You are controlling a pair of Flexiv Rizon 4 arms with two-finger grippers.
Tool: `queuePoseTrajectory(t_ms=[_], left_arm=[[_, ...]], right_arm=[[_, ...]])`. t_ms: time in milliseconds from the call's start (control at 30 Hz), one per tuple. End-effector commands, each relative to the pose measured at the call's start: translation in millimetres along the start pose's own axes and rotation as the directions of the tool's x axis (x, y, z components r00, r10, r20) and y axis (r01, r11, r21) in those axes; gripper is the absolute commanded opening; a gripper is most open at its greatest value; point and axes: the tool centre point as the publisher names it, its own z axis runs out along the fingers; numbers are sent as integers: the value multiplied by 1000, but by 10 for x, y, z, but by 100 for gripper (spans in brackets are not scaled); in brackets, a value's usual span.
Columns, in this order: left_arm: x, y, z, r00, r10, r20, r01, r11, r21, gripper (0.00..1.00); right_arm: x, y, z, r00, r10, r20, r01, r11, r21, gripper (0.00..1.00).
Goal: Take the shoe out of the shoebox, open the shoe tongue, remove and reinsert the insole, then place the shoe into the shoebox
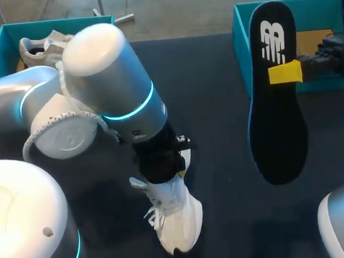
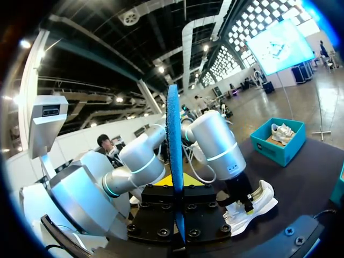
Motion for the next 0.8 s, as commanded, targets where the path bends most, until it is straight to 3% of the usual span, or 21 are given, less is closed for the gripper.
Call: queuePoseTrajectory(t_ms=[33,367,800], left_arm=[[-74,-30,129,1000,6,-14,-5,1000,11,0],[-158,-134,302,999,32,-27,-31,998,55,0],[-239,-87,505,998,36,-57,-32,997,76,0]], right_arm=[[-34,41,19,1000,1,-4,-1,1000,9,0],[-34,41,19,1000,1,-4,-1,1000,9,0],[-34,41,19,1000,1,-4,-1,1000,9,0]])
